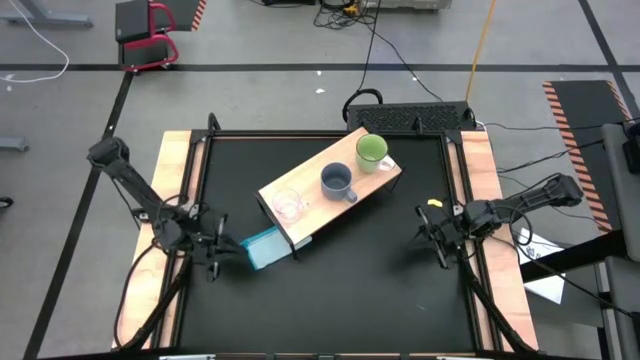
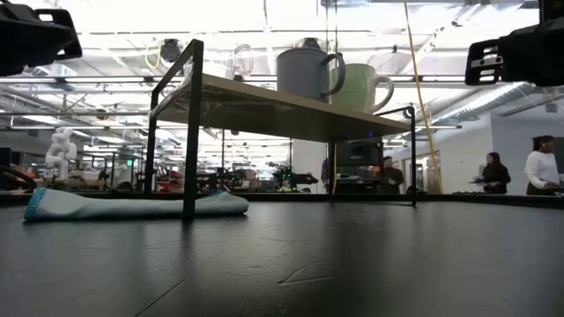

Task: Stack small to large cups/mugs on shelf
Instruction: Return to Home Position

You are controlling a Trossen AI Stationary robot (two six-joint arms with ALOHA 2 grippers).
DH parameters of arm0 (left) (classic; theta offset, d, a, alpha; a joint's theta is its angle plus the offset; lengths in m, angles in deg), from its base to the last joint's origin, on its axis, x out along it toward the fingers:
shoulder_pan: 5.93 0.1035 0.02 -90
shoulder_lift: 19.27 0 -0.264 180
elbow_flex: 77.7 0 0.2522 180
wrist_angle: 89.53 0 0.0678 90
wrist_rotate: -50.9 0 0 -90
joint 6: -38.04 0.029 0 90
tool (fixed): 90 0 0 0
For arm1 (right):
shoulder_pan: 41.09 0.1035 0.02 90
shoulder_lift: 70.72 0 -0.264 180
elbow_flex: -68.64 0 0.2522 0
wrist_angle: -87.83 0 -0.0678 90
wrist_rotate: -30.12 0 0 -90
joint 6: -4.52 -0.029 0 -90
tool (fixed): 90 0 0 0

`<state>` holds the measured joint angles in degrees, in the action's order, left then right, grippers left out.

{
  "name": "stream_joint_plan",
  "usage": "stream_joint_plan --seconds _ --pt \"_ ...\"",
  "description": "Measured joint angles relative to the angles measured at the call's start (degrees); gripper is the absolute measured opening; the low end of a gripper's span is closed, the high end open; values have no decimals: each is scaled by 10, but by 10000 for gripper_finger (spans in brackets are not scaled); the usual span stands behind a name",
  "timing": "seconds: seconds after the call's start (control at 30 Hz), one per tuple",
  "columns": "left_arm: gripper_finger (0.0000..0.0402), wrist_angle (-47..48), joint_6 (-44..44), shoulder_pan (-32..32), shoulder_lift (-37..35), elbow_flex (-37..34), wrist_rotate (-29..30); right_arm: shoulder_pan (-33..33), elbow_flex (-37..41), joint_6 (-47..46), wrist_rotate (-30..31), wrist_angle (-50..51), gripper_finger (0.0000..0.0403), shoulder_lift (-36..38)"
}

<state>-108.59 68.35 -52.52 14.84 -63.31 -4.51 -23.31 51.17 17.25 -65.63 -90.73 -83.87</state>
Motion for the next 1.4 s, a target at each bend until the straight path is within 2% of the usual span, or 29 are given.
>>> stream_joint_plan --seconds 0.37,0.83,1.13,1.4 --pt "0 112 -20 71 -86 0 -17 -25 0 -13 15 -7 0 0" --pt "0 214 -74 163 -164 0 -160 -32 17 -31 10 -12 0 0" --pt "0 228 -85 223 -178 0 -224 -32 18 -37 -8 -12 0 0" --pt "0 229 -111 279 -178 0 -305 -32 25 -45 -8 -12 0 0"
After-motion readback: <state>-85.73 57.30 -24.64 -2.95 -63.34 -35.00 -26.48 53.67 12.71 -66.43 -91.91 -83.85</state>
